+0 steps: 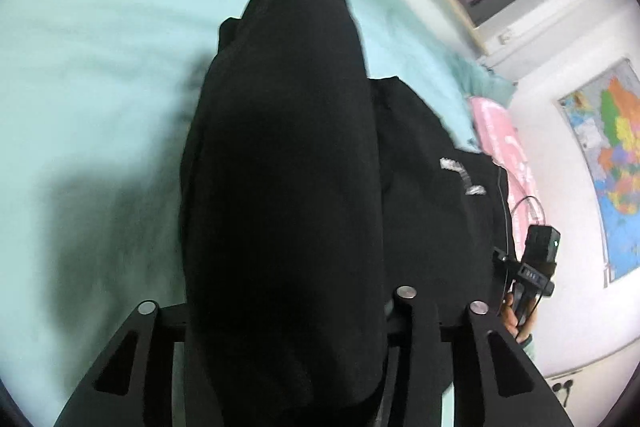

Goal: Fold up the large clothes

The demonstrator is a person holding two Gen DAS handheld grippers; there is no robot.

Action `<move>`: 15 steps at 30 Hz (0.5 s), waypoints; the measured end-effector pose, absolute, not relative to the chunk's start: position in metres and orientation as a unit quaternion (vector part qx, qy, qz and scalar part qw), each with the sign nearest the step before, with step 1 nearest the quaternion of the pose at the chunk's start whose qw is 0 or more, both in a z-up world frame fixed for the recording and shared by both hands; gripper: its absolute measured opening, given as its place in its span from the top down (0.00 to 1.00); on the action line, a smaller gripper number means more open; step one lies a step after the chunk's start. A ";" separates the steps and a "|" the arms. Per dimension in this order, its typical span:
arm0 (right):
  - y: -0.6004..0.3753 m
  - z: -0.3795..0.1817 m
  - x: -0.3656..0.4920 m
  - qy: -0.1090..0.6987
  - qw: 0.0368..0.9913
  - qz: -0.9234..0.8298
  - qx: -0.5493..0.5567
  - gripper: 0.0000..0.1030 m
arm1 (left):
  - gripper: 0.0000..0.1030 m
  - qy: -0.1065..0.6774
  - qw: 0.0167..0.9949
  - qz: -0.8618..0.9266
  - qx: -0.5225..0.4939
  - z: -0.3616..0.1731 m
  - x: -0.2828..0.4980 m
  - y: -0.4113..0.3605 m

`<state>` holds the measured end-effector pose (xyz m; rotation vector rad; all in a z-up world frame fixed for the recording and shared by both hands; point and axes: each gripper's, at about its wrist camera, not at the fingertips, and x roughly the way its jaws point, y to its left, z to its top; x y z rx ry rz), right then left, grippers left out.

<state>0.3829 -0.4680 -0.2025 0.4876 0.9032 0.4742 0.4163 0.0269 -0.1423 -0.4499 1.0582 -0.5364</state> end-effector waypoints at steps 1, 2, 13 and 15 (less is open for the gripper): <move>-0.464 -0.192 0.370 0.411 0.854 0.226 0.227 0.54 | 0.60 0.484 0.811 -0.256 -0.206 -0.129 0.406 0.024; -0.459 -0.179 0.357 0.397 0.861 0.227 0.223 0.56 | 0.60 0.472 0.815 -0.265 -0.207 -0.112 0.392 0.022; -0.425 -0.085 0.214 0.370 0.888 0.212 0.170 0.57 | 0.60 0.405 0.825 -0.332 -0.214 -0.019 0.251 0.045; -0.423 -0.085 0.195 0.383 0.883 0.204 0.179 0.57 | 0.60 0.412 0.818 -0.334 -0.222 -0.032 0.233 0.047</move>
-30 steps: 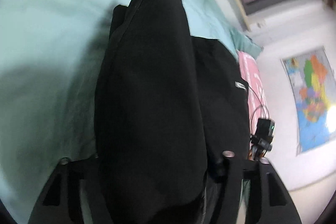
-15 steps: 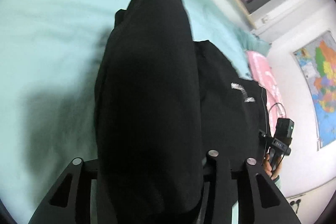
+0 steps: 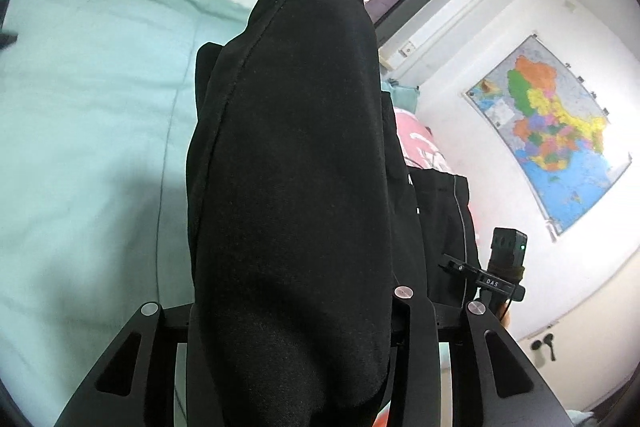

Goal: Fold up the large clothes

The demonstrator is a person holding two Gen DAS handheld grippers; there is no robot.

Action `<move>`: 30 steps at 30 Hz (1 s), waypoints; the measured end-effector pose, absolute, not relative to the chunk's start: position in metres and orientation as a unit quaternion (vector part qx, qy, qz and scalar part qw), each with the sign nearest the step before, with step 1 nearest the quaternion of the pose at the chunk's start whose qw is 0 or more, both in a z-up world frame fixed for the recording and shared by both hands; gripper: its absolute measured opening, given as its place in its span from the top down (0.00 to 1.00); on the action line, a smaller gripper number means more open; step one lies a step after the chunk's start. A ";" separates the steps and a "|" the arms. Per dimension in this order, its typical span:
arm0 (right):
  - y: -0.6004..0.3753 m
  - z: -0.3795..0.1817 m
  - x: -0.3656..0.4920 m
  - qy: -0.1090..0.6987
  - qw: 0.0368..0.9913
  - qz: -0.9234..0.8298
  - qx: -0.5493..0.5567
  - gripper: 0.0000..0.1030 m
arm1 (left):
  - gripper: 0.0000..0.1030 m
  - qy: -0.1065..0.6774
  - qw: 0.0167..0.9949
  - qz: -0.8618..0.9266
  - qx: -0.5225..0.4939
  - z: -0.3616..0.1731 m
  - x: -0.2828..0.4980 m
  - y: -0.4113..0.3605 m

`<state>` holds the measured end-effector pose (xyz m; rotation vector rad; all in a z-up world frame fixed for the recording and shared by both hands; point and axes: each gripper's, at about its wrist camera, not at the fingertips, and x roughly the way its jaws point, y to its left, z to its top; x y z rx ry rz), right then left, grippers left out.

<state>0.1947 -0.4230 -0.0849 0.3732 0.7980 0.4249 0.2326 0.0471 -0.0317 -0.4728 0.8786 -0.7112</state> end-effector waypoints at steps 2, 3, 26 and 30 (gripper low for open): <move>-0.414 -0.093 0.179 0.397 0.878 0.199 0.176 0.57 | 0.60 0.429 0.809 -0.329 -0.229 -0.053 0.222 0.049; -0.412 -0.097 0.176 0.404 0.876 0.196 0.173 0.57 | 0.60 0.437 0.805 -0.326 -0.234 -0.063 0.223 0.049; -0.481 -0.150 0.156 0.457 0.847 0.114 0.248 0.40 | 0.36 0.450 0.869 -0.169 -0.118 -0.085 0.189 0.093; -0.442 -0.096 0.152 0.411 0.885 0.121 0.180 0.25 | 0.35 0.419 0.879 -0.210 -0.090 -0.062 0.179 0.055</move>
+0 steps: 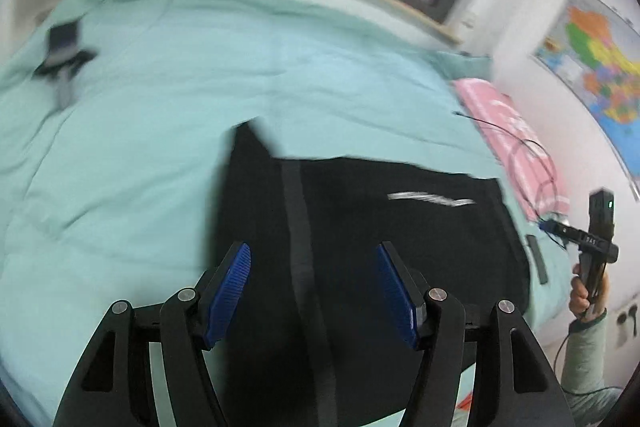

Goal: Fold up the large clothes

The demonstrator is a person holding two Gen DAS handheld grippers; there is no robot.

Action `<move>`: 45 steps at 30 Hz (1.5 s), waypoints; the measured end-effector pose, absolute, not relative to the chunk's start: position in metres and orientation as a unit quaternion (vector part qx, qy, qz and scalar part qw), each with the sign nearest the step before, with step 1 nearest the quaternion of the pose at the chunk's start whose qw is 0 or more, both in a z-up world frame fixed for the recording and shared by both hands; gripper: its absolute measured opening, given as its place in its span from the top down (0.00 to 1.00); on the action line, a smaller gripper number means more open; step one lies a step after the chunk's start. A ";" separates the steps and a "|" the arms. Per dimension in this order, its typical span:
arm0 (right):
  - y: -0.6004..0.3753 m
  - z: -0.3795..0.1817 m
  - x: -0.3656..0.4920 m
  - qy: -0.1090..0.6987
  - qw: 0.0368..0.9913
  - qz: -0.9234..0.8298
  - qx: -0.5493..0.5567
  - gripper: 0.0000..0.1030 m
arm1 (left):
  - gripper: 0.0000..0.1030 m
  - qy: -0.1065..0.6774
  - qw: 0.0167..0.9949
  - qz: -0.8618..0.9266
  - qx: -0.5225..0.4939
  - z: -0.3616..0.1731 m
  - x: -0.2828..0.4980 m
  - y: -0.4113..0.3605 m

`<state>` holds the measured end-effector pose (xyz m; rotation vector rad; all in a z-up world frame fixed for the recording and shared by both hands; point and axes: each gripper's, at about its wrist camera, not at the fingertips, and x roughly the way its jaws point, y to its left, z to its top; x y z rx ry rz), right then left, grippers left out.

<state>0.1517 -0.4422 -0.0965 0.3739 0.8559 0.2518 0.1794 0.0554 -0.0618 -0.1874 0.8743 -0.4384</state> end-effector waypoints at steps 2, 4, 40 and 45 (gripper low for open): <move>-0.405 -0.082 0.154 0.395 0.899 0.125 0.140 0.16 | 0.35 0.423 0.877 -0.214 -0.083 -0.071 0.181 0.045; -0.362 -0.086 0.166 0.403 0.898 0.140 0.109 0.31 | 0.35 0.443 0.873 -0.193 -0.061 -0.090 0.195 0.015; -0.296 -0.157 0.111 0.432 0.898 0.020 0.080 0.17 | 0.33 0.366 0.922 -0.096 0.085 -0.100 0.122 -0.068; -0.301 -0.086 0.071 0.352 0.932 0.015 0.086 0.17 | 0.27 0.267 0.957 -0.052 0.099 -0.029 0.083 -0.058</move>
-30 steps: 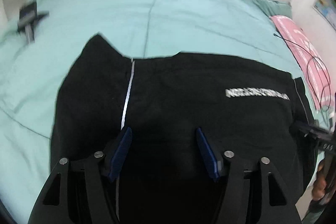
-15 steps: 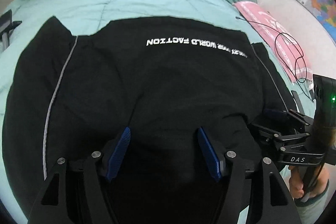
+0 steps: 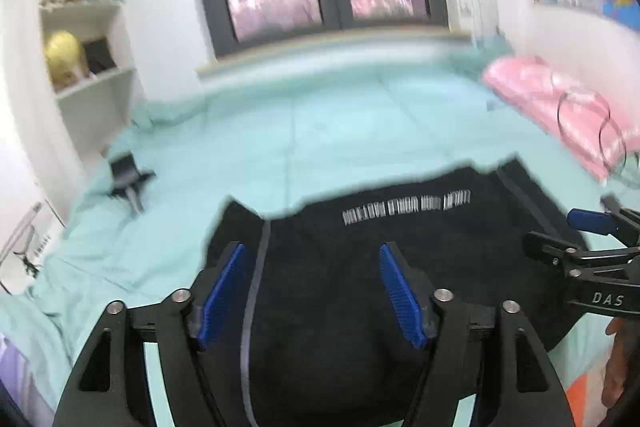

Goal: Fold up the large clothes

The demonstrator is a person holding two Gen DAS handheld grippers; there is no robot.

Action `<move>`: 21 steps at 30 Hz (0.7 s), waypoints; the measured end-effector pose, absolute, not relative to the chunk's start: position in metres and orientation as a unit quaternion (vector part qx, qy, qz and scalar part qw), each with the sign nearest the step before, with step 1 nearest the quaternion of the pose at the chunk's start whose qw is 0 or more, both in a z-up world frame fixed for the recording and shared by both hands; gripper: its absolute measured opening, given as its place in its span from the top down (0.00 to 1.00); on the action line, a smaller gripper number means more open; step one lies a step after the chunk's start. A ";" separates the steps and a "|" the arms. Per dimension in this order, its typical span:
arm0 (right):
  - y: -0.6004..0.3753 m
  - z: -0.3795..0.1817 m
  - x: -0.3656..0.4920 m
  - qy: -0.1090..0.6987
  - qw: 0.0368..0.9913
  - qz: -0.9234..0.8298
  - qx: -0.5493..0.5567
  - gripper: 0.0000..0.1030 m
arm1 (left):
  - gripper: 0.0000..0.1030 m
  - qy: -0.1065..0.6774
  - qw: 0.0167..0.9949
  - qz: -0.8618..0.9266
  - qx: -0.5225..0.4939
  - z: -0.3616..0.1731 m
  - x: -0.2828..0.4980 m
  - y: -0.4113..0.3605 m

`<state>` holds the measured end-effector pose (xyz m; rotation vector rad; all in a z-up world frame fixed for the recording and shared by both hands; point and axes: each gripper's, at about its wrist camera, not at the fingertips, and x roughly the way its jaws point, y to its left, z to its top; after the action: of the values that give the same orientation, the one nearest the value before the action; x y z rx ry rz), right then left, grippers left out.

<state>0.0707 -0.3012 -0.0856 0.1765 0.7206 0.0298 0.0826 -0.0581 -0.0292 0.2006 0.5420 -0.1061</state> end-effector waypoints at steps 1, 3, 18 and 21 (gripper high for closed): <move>-0.302 -0.070 0.063 0.336 0.937 0.017 0.090 0.16 | 0.25 0.258 0.960 -0.056 0.090 -0.015 0.077 -0.054; -0.295 -0.040 0.058 0.312 0.946 0.021 0.091 0.14 | 0.24 0.255 0.961 -0.071 0.081 0.008 0.074 -0.049; -0.235 0.011 0.056 0.265 0.963 -0.029 0.038 0.06 | 0.24 0.235 0.968 0.034 0.080 0.020 0.043 -0.044; -0.236 -0.011 0.066 0.297 0.953 -0.025 0.050 0.06 | 0.24 0.273 0.960 0.027 0.059 0.005 0.054 -0.037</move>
<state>0.0660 -0.2356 -0.0114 0.1007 0.6032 -0.0503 0.0541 -0.0367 0.0053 0.1196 0.5542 0.0547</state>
